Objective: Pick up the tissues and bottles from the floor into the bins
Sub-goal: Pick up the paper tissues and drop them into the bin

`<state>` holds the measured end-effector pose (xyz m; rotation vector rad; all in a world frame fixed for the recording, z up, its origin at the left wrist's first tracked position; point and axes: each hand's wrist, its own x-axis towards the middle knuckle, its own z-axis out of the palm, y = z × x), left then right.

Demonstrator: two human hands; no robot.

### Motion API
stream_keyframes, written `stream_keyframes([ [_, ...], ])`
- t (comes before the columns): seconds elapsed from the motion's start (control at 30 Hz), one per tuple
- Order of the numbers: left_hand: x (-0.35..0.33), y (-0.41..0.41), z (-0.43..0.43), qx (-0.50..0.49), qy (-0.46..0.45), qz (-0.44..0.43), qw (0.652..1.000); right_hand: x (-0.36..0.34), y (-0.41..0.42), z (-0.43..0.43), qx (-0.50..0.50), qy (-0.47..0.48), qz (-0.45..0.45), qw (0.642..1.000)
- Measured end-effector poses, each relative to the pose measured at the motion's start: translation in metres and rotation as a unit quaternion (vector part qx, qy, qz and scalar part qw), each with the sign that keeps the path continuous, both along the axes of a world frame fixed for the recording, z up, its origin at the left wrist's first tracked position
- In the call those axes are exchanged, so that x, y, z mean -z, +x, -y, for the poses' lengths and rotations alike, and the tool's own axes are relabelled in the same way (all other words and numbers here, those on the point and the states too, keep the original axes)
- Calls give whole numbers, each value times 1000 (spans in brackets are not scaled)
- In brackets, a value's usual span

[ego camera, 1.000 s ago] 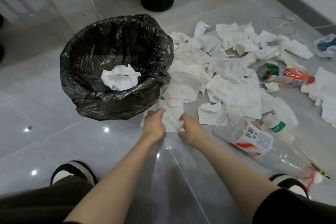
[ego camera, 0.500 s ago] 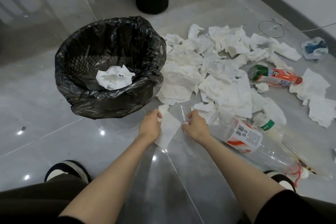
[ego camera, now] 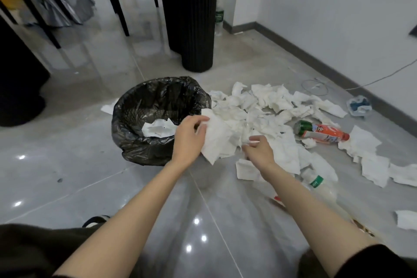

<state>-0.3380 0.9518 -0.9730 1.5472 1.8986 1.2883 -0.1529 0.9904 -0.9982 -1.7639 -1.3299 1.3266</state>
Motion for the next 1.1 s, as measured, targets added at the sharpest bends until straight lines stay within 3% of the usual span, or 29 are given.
stream_keyframes([
  [0.2,-32,-49,-9,-158,-32,125,979,-32,-31,1,-31,-4,-66,997],
  [0.37,-21,-82,-2,-105,-220,88,966,-51,-52,4,-73,20,-61,995],
  [0.47,-24,-85,4,-79,-254,98,959,-63,-64,7,-94,43,-53,993],
  [0.77,-105,-90,-1,-64,-191,58,978,-131,-98,16,-138,117,-75,981],
  [1.1,-268,-137,16,-89,-118,-21,989,-255,-146,22,-199,210,-77,954],
])
